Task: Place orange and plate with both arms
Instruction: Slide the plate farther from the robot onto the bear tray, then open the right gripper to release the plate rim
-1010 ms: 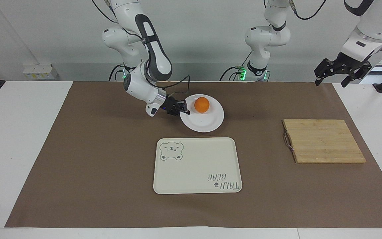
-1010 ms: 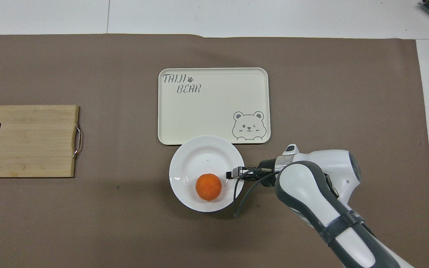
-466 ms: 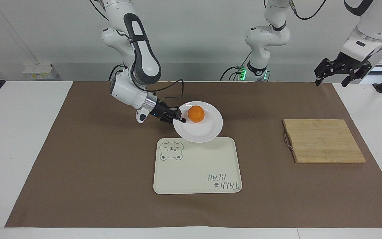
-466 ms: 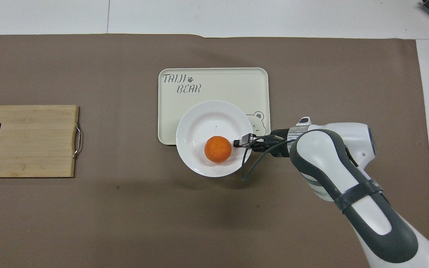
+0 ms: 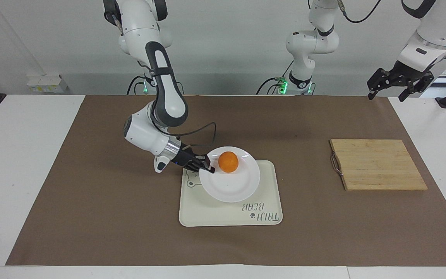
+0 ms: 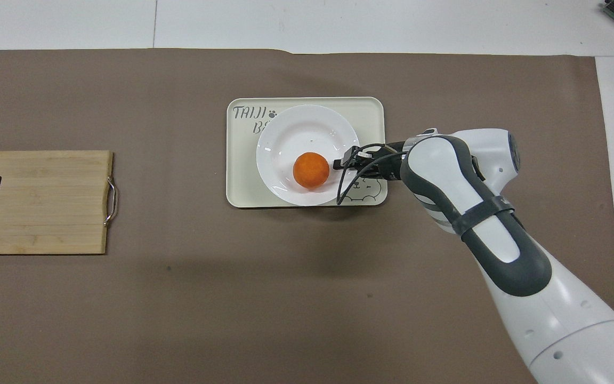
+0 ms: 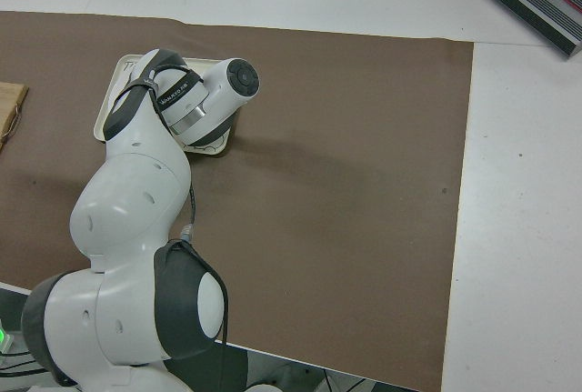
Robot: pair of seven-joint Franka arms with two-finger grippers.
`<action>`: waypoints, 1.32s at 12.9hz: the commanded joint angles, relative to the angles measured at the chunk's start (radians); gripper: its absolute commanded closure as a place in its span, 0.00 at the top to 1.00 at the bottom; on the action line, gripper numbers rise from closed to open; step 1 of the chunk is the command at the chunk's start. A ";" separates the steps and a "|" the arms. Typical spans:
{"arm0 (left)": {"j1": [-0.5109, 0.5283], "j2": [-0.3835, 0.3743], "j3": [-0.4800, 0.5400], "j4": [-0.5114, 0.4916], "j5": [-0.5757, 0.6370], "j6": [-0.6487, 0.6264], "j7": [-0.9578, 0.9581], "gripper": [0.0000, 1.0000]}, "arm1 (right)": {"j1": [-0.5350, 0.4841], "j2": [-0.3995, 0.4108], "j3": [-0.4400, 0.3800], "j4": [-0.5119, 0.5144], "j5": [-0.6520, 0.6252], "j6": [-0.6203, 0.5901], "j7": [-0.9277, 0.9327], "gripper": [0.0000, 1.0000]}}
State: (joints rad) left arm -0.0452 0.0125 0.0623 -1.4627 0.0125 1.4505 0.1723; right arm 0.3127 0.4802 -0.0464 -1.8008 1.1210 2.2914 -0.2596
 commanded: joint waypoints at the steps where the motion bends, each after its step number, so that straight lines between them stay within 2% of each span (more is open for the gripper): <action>1: 0.008 -0.020 -0.007 -0.019 0.012 -0.007 0.003 1.00 | -0.015 0.104 0.010 0.110 -0.023 0.009 0.033 0.00; 3: 0.008 -0.020 -0.007 -0.019 0.010 -0.007 0.003 1.00 | -0.006 0.112 0.011 0.110 -0.026 0.055 0.031 0.00; 4: 0.008 -0.020 -0.007 -0.019 0.010 -0.007 0.003 1.00 | -0.007 0.110 0.011 0.110 -0.029 0.056 0.025 0.06; 5: 0.008 -0.020 -0.007 -0.019 0.012 -0.007 0.003 1.00 | -0.004 0.109 0.011 0.109 -0.032 0.056 0.026 0.99; 8: 0.008 -0.020 -0.007 -0.019 0.010 -0.007 0.004 1.00 | -0.012 0.080 0.005 0.101 -0.036 0.040 0.026 1.00; 10: 0.008 -0.020 -0.007 -0.019 0.010 -0.007 0.003 1.00 | -0.041 0.032 0.000 0.074 -0.081 0.033 0.030 1.00; 14: 0.008 -0.020 -0.007 -0.019 0.010 -0.007 0.003 1.00 | -0.132 0.002 0.000 0.080 -0.174 -0.024 0.023 1.00; 16: 0.008 -0.020 -0.007 -0.019 0.010 -0.007 0.003 1.00 | -0.167 -0.021 -0.001 0.096 -0.295 -0.078 0.025 1.00; 17: 0.008 -0.020 -0.007 -0.019 0.010 -0.007 0.003 1.00 | -0.184 -0.055 -0.003 0.098 -0.394 -0.089 0.028 1.00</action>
State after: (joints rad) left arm -0.0452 0.0121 0.0623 -1.4627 0.0125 1.4505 0.1723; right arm 0.1558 0.4835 -0.0583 -1.6968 0.8487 2.2337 -0.2524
